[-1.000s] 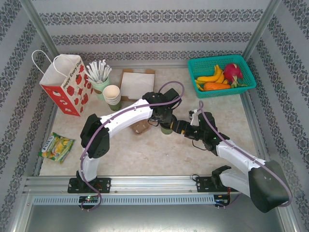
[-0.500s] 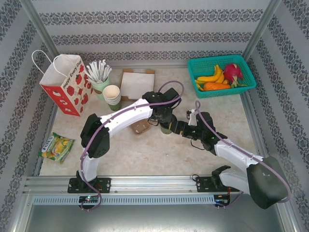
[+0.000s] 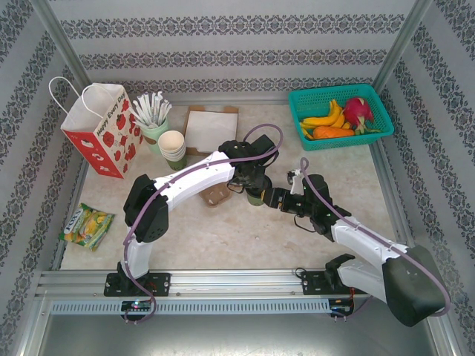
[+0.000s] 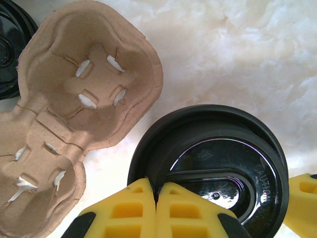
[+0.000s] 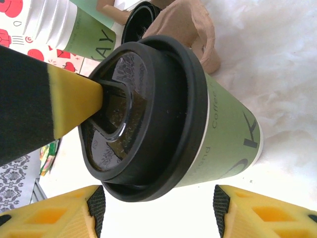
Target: Pack the takeout coffee
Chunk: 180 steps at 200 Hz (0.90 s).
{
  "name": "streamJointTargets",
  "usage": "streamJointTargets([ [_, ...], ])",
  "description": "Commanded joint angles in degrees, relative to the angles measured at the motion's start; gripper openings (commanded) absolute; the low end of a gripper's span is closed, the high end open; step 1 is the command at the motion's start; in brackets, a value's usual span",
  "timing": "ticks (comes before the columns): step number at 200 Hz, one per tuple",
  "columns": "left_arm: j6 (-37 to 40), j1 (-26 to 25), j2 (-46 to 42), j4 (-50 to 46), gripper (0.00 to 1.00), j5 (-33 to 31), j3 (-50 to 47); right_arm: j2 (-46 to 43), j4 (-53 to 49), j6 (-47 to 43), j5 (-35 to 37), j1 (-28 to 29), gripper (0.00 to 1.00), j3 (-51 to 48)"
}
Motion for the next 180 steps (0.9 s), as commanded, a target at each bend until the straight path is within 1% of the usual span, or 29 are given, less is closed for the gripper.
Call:
streamJointTargets([
  [1,-0.7,0.2,2.6,-3.0,0.00,1.6,-0.3,1.1,1.3,-1.6,0.7,0.9,0.61,0.2],
  [35,-0.6,0.1,2.6,-2.7,0.00,1.9,-0.5,2.2,1.2,-1.9,1.6,1.2,0.60,0.4],
  [54,-0.5,0.1,2.7,-2.1,0.00,2.9,-1.1,3.2,-0.1,-1.4,4.3,1.3,0.58,0.8],
  [64,-0.3,0.2,2.9,-1.3,0.00,4.1,-2.1,4.3,-2.3,-0.6,6.8,1.3,0.57,1.3],
  [84,0.6,0.3,4.4,-1.8,0.00,6.8,-2.5,7.7,-4.8,0.7,9.3,1.2,0.54,1.0],
  [104,1.3,0.3,5.0,-2.5,0.00,8.3,-2.7,11.4,-2.1,3.3,8.2,1.1,0.52,-1.2],
  [117,1.4,0.4,5.0,-2.6,0.00,8.4,-3.1,12.1,0.0,4.6,7.3,1.4,0.52,-1.5],
  [144,1.6,0.4,5.1,-3.1,0.00,7.5,-1.7,9.1,-0.6,3.5,6.9,1.8,0.52,-1.0],
  [180,0.5,0.5,4.8,-4.9,0.00,4.6,1.3,4.5,0.7,2.5,1.5,1.8,0.56,3.3],
])
